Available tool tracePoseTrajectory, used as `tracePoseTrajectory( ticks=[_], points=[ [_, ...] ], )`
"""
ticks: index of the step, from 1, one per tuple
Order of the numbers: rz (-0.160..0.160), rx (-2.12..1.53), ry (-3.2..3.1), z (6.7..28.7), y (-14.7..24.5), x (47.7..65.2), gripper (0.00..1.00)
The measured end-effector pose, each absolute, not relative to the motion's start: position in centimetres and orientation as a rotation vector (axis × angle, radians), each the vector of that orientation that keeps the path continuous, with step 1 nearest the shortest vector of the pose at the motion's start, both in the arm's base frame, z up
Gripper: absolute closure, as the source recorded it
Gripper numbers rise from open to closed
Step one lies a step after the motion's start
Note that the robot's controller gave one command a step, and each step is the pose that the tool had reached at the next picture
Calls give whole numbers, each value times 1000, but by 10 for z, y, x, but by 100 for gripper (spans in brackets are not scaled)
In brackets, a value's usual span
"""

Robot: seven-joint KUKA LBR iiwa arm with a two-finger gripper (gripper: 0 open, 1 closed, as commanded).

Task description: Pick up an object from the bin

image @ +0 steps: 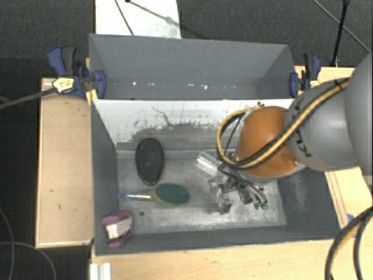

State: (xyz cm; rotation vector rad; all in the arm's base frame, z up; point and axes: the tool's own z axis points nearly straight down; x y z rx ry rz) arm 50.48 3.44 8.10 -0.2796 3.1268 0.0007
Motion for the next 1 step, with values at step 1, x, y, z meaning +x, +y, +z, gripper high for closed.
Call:
tracePoseTrajectory(
  ticks=[1],
  points=[
    [0,321,3116,153,1,522,100]
  ],
)
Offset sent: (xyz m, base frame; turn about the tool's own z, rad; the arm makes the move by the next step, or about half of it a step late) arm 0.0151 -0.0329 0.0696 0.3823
